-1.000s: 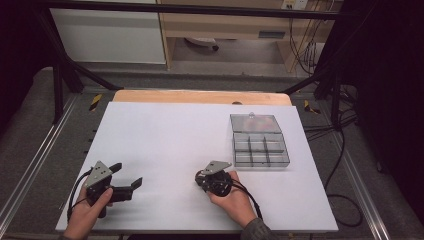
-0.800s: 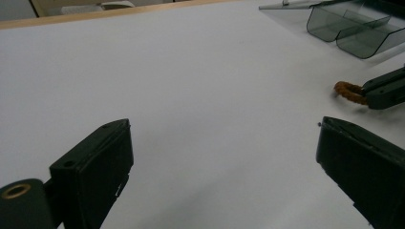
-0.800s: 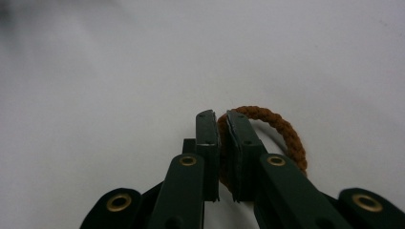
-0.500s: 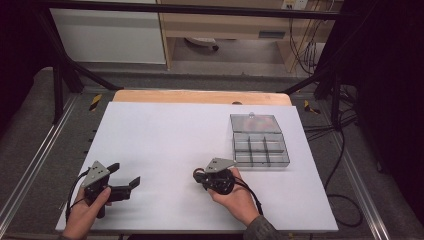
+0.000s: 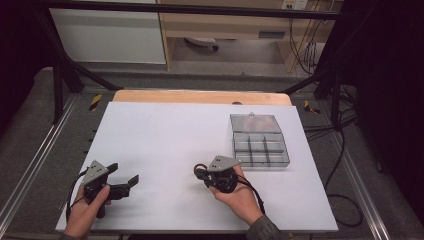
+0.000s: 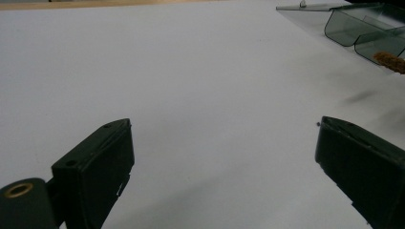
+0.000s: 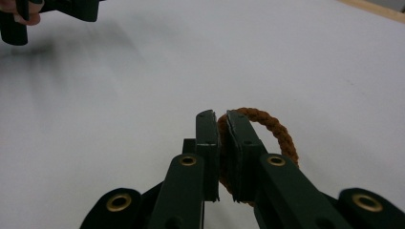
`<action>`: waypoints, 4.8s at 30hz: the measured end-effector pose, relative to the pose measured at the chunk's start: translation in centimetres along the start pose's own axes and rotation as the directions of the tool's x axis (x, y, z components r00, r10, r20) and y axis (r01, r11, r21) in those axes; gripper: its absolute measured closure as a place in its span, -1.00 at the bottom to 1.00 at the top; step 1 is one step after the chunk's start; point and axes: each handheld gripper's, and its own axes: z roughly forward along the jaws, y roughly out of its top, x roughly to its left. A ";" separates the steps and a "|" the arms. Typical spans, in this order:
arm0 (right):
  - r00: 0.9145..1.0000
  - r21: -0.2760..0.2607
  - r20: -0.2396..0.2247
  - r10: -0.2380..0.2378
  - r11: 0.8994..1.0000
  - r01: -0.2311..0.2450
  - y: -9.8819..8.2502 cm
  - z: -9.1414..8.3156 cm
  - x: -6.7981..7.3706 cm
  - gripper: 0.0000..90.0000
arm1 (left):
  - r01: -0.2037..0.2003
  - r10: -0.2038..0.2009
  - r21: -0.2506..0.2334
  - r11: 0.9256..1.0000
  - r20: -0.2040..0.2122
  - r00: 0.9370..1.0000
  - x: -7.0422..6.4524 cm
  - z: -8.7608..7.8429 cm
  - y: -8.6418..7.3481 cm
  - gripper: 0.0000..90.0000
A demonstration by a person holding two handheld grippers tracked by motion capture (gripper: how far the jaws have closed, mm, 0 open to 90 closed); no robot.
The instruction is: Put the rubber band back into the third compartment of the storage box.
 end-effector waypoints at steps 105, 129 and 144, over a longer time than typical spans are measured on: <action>0.897 -0.161 0.343 0.279 0.958 -0.236 0.7 -12.9 -15.7 0.87 | -0.025 0.025 0.002 1.000 -0.011 1.000 -0.4 -0.3 0.1 -0.89; 0.851 -0.105 0.411 0.327 0.944 -0.313 -1.6 -13.7 -18.9 0.87 | -0.024 0.024 -0.001 1.000 -0.022 0.999 -0.2 -0.4 0.1 -0.89; 0.854 -0.081 0.395 0.339 0.939 -0.335 -3.0 -13.2 -18.9 0.87 | -0.026 0.026 -0.001 1.000 -0.018 0.999 -0.3 -0.4 0.2 -0.89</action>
